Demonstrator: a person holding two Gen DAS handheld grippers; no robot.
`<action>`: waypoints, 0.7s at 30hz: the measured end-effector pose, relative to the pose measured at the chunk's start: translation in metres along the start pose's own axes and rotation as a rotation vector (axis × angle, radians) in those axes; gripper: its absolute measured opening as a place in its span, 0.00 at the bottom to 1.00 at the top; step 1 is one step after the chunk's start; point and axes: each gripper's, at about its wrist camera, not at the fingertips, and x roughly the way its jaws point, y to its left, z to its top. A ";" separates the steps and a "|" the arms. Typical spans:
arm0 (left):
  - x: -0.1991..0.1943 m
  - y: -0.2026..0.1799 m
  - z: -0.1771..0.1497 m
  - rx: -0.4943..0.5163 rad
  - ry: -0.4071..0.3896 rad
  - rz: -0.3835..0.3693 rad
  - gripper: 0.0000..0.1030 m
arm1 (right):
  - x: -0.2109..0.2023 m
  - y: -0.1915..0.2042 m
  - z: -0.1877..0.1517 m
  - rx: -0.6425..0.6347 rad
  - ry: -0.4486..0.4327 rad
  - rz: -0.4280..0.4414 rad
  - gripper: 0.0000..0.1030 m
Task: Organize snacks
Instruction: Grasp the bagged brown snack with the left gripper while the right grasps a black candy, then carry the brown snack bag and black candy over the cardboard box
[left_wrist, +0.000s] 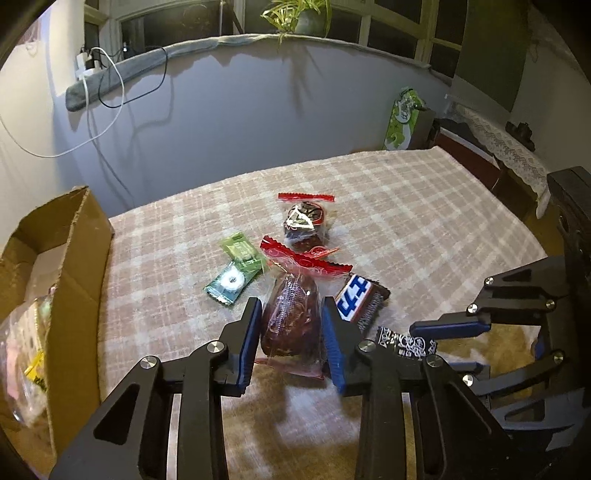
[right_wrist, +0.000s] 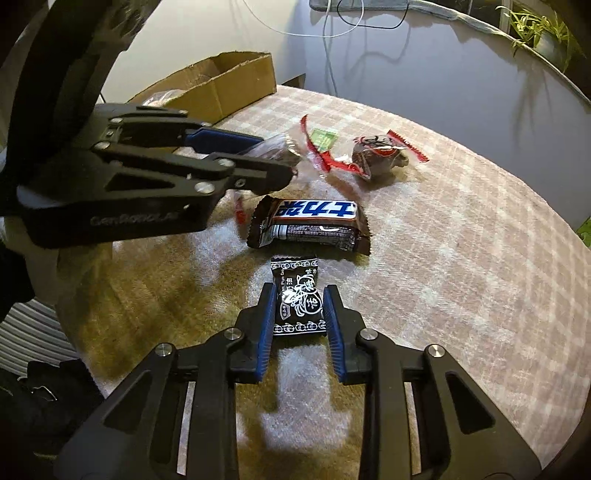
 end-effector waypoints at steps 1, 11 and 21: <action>-0.004 0.000 0.000 -0.006 -0.007 -0.001 0.30 | -0.002 0.000 0.000 0.000 -0.003 -0.003 0.26; -0.037 0.006 -0.002 -0.046 -0.073 0.004 0.30 | -0.024 0.003 0.007 0.009 -0.049 -0.029 0.26; -0.066 0.028 -0.008 -0.087 -0.128 0.049 0.30 | -0.030 0.019 0.032 -0.020 -0.086 -0.037 0.26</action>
